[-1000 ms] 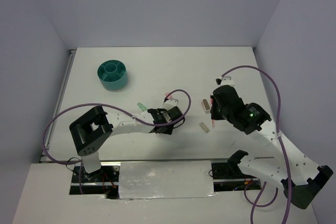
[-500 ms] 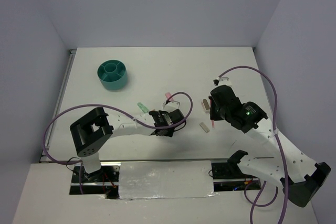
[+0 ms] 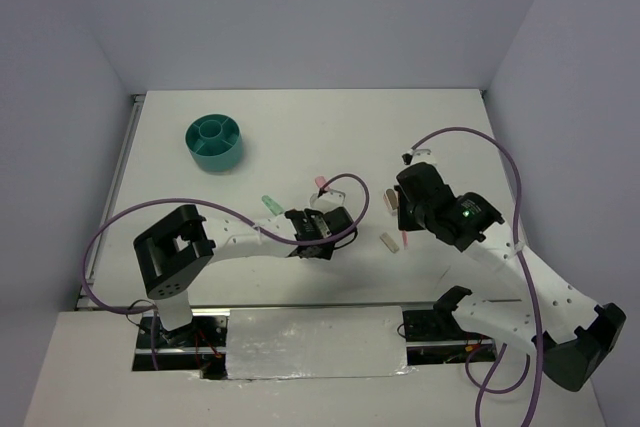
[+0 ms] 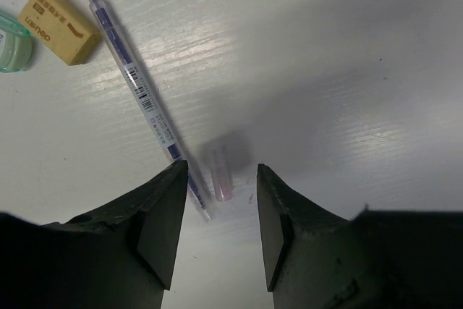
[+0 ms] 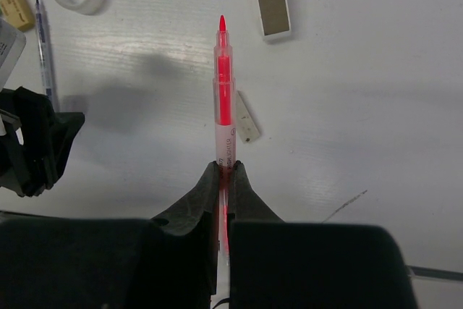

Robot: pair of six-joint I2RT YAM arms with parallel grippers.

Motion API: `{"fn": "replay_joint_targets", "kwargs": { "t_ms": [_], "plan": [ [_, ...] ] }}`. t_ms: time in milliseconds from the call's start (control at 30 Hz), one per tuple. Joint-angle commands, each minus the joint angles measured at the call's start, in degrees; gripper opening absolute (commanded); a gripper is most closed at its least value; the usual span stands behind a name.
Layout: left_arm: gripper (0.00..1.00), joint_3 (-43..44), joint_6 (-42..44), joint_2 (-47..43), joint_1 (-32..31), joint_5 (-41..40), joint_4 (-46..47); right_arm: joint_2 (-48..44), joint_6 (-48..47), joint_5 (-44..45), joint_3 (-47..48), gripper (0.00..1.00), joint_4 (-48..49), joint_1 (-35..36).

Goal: Sort the stationery into containers
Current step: Close the pen cap on the pen.

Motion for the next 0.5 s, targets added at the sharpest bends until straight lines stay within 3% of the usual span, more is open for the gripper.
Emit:
{"fn": "replay_joint_targets", "kwargs": {
  "t_ms": [0,467],
  "plan": [
    [0.55,2.37,-0.98,-0.29,-0.34,-1.10,-0.19,0.60,-0.56,-0.11,-0.40,0.00,1.97,0.20],
    [0.55,3.16,-1.85,3.48,-0.34,-1.10,-0.36,0.52,-0.65,0.06,-0.48,0.00,1.79,0.20]
  ]
}}
